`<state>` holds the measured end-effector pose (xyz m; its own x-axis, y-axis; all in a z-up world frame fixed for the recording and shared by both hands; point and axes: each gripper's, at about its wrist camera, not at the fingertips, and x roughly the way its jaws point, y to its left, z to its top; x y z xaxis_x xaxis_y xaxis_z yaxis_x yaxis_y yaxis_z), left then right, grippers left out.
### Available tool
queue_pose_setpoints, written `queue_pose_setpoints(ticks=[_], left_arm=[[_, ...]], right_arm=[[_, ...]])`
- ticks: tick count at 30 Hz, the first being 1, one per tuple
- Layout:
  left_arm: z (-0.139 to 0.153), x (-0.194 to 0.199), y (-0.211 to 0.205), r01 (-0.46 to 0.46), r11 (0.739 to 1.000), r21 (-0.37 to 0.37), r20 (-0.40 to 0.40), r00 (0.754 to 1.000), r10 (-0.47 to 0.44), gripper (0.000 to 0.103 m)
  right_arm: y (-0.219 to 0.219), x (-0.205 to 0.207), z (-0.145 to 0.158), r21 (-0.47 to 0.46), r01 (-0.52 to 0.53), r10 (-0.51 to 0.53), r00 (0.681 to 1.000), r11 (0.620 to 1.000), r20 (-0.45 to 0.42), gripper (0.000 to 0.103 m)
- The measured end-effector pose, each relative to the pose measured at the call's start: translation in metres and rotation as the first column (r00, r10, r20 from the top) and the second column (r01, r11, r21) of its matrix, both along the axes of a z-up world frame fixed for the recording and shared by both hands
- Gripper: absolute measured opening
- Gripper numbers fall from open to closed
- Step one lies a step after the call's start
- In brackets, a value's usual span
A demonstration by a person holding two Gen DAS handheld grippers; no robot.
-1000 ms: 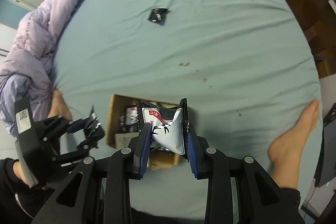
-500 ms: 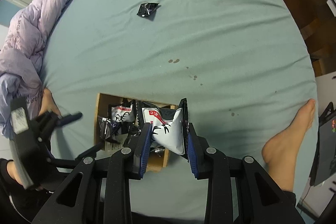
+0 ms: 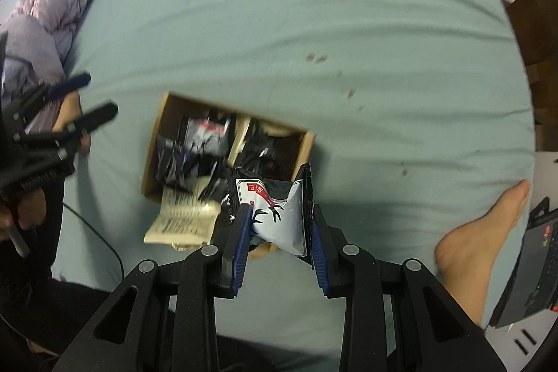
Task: Organize snacks
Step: 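Lower both packets into the box and open both grippers, then move the left gripper to the last black packet and grasp it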
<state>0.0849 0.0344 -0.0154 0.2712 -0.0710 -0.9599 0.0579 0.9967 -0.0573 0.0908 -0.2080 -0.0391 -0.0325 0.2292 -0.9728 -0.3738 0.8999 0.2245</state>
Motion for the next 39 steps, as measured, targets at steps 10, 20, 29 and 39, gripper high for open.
queue_pose_setpoints(ticks=[10,20,29,39], left_arm=[[-0.006,-0.004,-0.014,0.068,0.998,-0.005,-0.031,0.997,-0.068,0.081],[-0.014,-0.008,-0.025,0.111,0.993,0.050,-0.042,0.993,-0.109,0.081],[-0.023,-0.010,-0.031,0.112,0.993,0.047,-0.068,0.992,-0.109,0.081],[-0.023,-0.001,-0.037,0.111,0.993,0.037,-0.075,0.991,-0.108,0.081]], right_arm=[[0.033,0.004,-0.045,-0.032,-0.065,0.063,0.996,0.997,-0.061,0.031],[0.022,0.018,-0.068,-0.004,0.079,-0.079,0.986,0.997,-0.145,0.045],[-0.024,0.030,-0.054,0.095,0.307,-0.289,0.943,0.947,-0.166,0.069],[-0.039,0.027,-0.048,0.112,0.378,-0.353,0.916,0.919,-0.191,0.069]])
